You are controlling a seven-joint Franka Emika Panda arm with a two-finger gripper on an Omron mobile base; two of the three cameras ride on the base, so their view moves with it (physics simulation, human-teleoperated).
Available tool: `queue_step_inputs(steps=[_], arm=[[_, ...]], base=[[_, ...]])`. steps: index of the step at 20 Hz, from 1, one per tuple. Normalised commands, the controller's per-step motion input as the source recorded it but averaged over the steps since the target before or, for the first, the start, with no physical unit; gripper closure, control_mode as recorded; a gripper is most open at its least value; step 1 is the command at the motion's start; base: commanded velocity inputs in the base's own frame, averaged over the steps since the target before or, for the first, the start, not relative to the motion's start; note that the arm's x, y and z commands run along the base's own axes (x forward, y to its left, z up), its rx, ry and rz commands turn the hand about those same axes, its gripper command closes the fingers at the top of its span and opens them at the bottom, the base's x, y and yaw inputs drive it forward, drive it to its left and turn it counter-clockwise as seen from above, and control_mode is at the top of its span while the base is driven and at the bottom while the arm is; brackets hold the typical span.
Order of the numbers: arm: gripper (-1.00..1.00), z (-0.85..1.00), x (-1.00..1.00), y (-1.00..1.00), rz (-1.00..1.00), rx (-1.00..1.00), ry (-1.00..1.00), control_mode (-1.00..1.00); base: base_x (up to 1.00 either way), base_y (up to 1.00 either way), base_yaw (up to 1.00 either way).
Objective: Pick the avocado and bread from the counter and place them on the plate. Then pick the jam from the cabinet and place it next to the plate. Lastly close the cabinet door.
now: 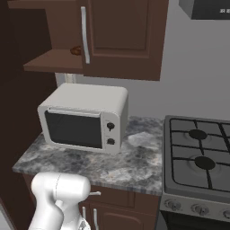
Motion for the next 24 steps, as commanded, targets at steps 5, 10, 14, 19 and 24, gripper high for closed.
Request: queue_step_inputs(steps=[5, 10, 14, 19, 24], arm=[[-1.00, -0.12, 0.25, 0.26, 0.00, 0.00, 0.00, -1.00], [-1.00, -0.05, 0.28, 0.22, 0.00, 0.01, 0.00, -1.00], [-1.00, -0.01, 0.33, 0.20, 0.00, 0.01, 0.00, -1.00], [-1.00, -0.07, 0.26, 0.24, 0.00, 0.01, 0.00, -1.00], [-1.00, -0.03, 0.28, 0.07, 0.00, 0.02, 0.00, -1.00]], base=[[0.00, 0.00, 0.00], [0.00, 0.00, 0.00], [0.00, 0.00, 0.00], [0.00, 0.00, 0.00], [0.00, 0.00, 0.00]])
